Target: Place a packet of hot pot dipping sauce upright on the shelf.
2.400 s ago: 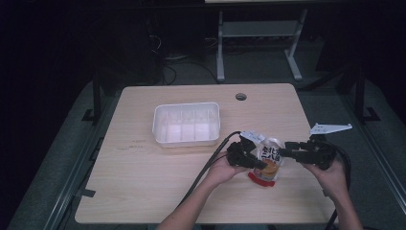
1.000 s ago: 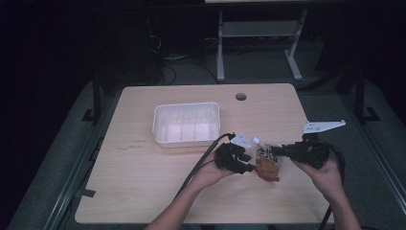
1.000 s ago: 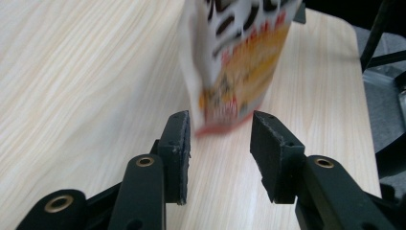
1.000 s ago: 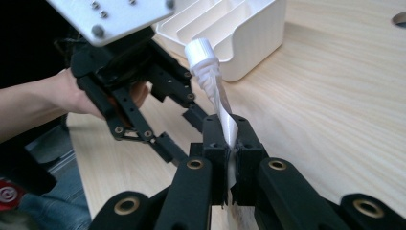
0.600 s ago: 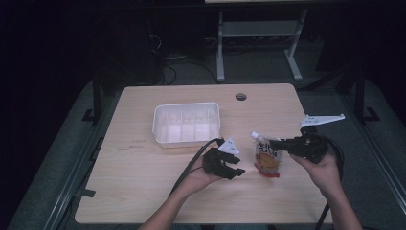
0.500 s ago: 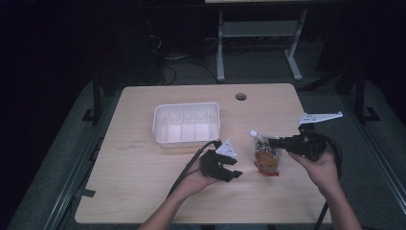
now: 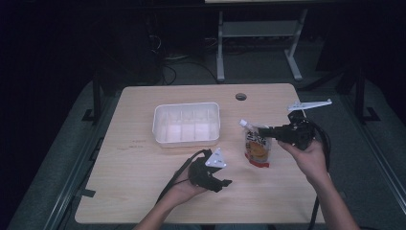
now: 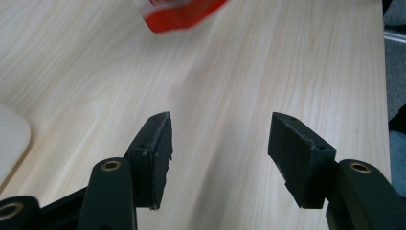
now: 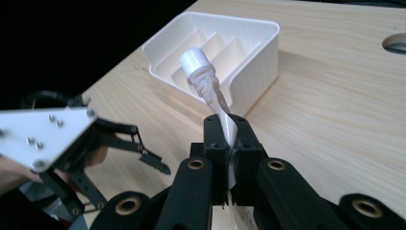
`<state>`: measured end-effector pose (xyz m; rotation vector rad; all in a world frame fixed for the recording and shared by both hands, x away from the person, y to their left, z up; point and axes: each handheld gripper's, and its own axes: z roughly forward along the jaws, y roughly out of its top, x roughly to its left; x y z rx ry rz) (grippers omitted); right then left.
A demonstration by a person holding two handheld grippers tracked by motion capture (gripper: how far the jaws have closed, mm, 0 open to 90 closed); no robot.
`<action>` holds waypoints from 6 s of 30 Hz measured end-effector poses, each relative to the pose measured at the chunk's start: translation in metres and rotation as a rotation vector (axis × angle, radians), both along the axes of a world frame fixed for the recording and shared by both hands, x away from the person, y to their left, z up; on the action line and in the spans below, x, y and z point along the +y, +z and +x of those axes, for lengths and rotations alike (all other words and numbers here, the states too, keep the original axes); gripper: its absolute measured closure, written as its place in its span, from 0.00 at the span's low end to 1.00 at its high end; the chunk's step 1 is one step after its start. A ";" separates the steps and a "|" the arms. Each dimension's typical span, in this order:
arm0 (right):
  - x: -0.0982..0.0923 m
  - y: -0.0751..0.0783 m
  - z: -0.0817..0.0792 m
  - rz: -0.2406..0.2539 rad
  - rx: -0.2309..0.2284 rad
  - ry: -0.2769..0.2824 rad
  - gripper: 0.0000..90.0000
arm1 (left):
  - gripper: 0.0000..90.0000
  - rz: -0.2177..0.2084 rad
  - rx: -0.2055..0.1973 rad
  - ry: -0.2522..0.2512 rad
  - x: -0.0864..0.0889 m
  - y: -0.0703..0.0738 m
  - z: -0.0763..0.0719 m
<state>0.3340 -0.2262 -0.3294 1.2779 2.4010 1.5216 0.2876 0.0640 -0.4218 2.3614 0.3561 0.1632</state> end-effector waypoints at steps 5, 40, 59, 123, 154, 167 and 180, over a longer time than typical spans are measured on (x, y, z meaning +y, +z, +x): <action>0.006 0.006 0.006 0.035 0.007 -0.015 0.96 | 0.43 -0.008 0.008 0.022 0.015 -0.005 -0.004; 0.115 0.048 0.062 0.062 -0.003 -0.003 0.96 | 0.33 -0.059 0.014 0.112 0.077 -0.013 -0.022; 0.163 0.043 0.104 0.030 -0.013 -0.079 0.96 | 0.32 -0.077 0.004 0.124 0.081 -0.011 -0.022; 0.202 -0.014 0.130 -0.145 0.059 -0.083 0.88 | 0.32 -0.105 -0.002 0.153 0.091 -0.010 -0.019; 0.177 -0.014 0.113 -0.148 0.076 0.044 0.72 | 0.32 -0.097 -0.012 0.161 0.095 -0.011 -0.018; 0.153 -0.014 0.102 -0.129 0.084 0.078 0.63 | 0.31 -0.097 -0.013 0.178 0.100 -0.010 -0.016; 0.134 -0.016 0.094 -0.111 0.084 0.092 0.59 | 0.31 -0.105 -0.014 0.194 0.105 -0.009 -0.015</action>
